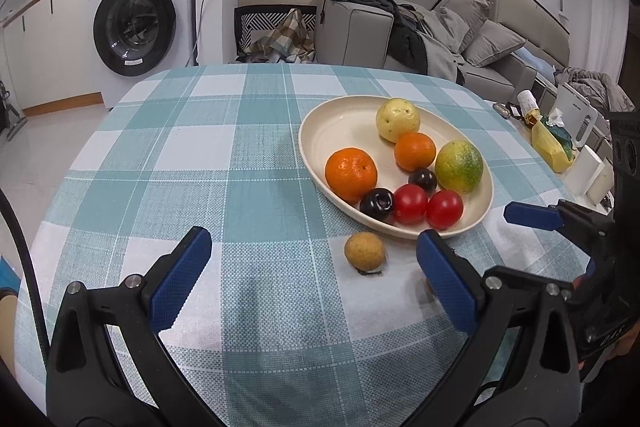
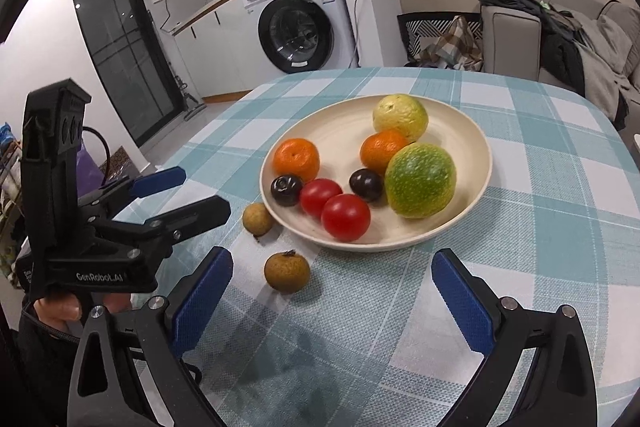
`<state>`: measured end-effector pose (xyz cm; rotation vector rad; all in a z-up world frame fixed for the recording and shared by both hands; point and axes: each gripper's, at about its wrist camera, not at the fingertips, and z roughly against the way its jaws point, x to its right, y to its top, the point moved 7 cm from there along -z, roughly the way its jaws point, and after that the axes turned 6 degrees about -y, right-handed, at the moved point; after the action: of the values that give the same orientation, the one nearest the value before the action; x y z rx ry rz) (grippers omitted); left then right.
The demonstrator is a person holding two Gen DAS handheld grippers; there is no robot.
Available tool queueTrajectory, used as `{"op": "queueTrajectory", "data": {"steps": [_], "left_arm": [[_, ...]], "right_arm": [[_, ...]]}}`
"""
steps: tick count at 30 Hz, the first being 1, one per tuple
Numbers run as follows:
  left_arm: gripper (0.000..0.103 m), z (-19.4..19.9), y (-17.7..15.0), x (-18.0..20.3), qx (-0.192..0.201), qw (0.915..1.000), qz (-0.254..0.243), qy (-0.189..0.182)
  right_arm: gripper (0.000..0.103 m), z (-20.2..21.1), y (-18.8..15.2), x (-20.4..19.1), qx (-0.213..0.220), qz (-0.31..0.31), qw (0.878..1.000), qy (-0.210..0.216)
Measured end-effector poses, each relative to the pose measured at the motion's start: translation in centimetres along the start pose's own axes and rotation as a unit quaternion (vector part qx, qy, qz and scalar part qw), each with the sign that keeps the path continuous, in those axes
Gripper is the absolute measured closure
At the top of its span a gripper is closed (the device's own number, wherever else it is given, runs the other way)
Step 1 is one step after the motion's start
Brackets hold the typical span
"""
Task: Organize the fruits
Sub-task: 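Grasp a small brown fruit with the left tool while the right tool grasps another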
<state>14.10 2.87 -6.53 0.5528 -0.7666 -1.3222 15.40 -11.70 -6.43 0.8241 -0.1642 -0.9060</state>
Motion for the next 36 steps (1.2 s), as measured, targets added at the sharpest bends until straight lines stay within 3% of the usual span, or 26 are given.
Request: {"op": "queueTrajectory", "data": {"steps": [6,11,15,19,36], "left_arm": [[0.001,0.0,0.0,-0.2,-0.001,1.0000,0.005,-0.001],[0.001,-0.2,0.0,-0.3,-0.002,1.0000,0.003,0.000],[0.001,-0.4,0.0,-0.4,-0.003,1.0000,0.004,0.000],[0.001,-0.4,0.0,-0.4,-0.005,1.0000,0.002,0.000],[0.001,-0.7,-0.1,-0.1,-0.010,0.9999,-0.003,-0.001]], "right_arm": [[0.005,-0.5,-0.4,-0.8,-0.016,0.017,1.000,0.005],[0.027,-1.0,-0.7,-1.2,-0.031,0.027,0.999,0.008],[0.030,-1.4,-0.9,-1.8,-0.039,0.044,0.998,0.006],[0.039,-1.8,-1.1,-2.1,-0.047,0.054,0.997,0.005],[0.048,-2.4,-1.5,-3.2,-0.063,0.074,0.995,0.007]]}}
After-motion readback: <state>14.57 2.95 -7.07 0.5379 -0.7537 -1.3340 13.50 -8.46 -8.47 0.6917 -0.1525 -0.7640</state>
